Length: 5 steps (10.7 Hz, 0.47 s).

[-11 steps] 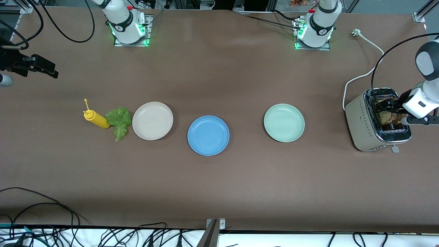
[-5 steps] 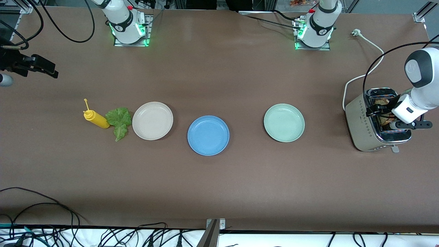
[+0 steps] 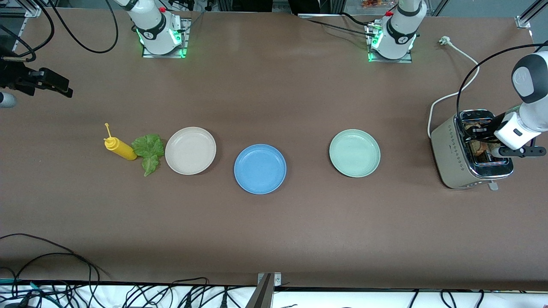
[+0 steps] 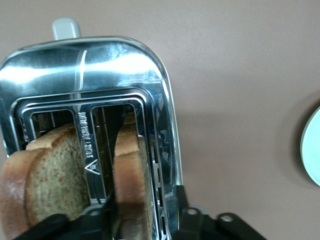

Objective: Make sandwich in blue plate with both arms
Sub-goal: 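Close the left gripper on the outer bread slice in the toaster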

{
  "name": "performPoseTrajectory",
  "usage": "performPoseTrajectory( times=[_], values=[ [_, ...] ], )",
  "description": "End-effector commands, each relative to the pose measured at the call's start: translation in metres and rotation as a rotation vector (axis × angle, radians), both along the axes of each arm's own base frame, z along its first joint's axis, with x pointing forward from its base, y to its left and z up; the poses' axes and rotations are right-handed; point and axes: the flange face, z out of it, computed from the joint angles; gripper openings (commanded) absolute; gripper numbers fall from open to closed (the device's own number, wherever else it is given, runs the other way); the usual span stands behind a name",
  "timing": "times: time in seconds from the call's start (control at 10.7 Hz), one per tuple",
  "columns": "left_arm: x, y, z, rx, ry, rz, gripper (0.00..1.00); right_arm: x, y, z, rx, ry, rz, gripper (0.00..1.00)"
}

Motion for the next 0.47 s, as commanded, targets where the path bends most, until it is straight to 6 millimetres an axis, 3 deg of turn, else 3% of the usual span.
performPoseTrajectory(
  times=[0.0, 0.09, 0.19, 0.28, 0.37],
  values=[
    [-0.008, 0.000, 0.000, -0.027, 0.025, -0.019, 0.27, 0.000, 0.001, 0.004, 0.012, 0.003, 0.003, 1.00],
    [-0.010, 0.002, -0.001, -0.028, 0.030, -0.016, 0.27, 0.000, 0.001, 0.004, 0.013, 0.003, 0.004, 1.00],
    [-0.010, 0.002, 0.000, -0.029, 0.032, -0.017, 0.17, 0.000, 0.001, 0.004, 0.013, 0.003, 0.003, 1.00],
    [-0.011, 0.002, 0.003, -0.029, 0.037, -0.015, 0.01, 0.000, 0.001, 0.004, 0.013, 0.003, 0.004, 1.00],
    [-0.011, 0.001, 0.013, -0.029, 0.033, -0.012, 0.00, 0.000, 0.001, 0.004, 0.013, 0.003, 0.005, 1.00]
  ],
)
